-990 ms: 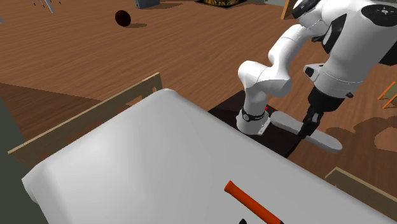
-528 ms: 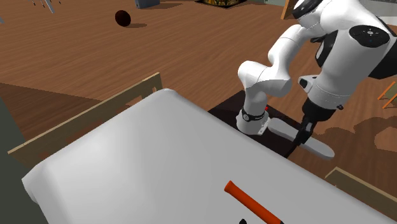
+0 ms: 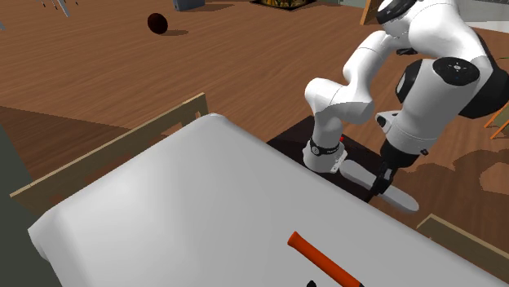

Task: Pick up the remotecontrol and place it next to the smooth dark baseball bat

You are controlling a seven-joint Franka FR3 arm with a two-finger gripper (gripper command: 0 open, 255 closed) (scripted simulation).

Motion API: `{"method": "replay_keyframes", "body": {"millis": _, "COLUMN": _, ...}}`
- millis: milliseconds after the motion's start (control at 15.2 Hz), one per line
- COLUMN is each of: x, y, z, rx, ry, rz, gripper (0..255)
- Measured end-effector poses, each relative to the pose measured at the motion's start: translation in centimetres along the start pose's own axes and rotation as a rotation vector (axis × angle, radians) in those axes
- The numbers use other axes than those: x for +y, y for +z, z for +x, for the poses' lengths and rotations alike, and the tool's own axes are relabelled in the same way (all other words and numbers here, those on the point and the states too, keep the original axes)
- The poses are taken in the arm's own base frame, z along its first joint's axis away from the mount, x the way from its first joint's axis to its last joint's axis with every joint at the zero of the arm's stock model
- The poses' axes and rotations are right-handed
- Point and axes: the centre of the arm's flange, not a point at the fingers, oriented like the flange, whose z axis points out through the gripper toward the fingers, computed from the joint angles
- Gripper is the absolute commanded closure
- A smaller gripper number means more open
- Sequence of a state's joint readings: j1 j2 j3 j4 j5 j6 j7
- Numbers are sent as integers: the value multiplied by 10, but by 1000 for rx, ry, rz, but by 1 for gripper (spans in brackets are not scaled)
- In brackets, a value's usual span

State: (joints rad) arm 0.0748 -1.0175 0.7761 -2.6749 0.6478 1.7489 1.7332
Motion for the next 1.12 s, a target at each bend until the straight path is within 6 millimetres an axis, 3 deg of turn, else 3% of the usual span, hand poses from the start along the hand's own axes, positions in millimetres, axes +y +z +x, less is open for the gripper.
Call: {"method": "replay_keyframes", "body": {"millis": 1122, "x": -1, "y": 82, "z": -1, "rx": 0, "ry": 0, "rz": 0, "gripper": 255}}
